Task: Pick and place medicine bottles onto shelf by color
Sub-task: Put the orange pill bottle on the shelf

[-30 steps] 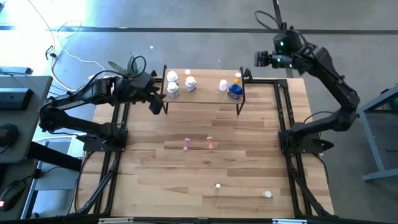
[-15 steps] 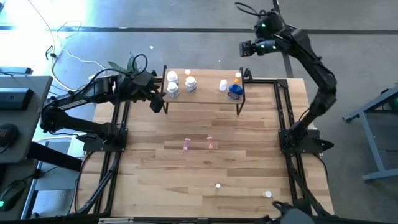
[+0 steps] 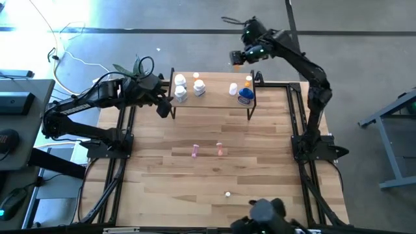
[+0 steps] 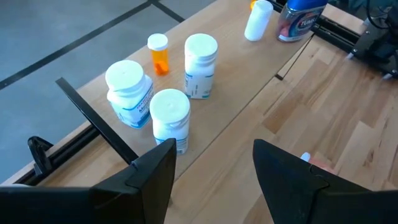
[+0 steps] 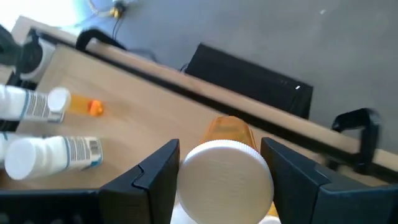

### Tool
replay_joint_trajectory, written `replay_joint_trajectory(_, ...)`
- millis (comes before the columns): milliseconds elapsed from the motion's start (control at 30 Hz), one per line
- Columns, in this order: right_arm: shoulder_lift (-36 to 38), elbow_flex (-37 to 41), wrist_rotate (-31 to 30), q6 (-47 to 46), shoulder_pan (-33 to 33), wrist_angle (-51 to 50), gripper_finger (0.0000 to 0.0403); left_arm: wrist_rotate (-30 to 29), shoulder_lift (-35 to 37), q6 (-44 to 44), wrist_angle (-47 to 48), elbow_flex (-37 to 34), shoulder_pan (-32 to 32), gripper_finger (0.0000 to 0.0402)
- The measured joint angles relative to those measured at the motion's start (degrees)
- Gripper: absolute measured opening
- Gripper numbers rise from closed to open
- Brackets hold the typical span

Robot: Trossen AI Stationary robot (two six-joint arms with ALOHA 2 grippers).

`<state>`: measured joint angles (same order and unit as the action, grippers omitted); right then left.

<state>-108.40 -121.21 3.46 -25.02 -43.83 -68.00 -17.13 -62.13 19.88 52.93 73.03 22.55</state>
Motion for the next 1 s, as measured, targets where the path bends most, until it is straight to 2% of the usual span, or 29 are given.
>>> replay_joint_trajectory(400, -4.63, 0.09, 4.06, -1.55, 1.26, -2.71, 0.0194, -0.02, 0.0, -0.11, 0.0, 0.0, 0.0, 0.0204)
replay_joint_trajectory(567, -5.51, 0.11, 3.08, -0.55, 1.24, -6.37, 0.0194, 0.0, 0.02, -0.11, 0.0, 0.0, 0.0, 0.0204)
replay_joint_trajectory(1000, -5.71, 0.15, 0.12, -0.03, 1.24, -8.46, 0.0194, 0.0, 0.02, -0.11, 0.0, 0.0, 0.0, 0.0204)
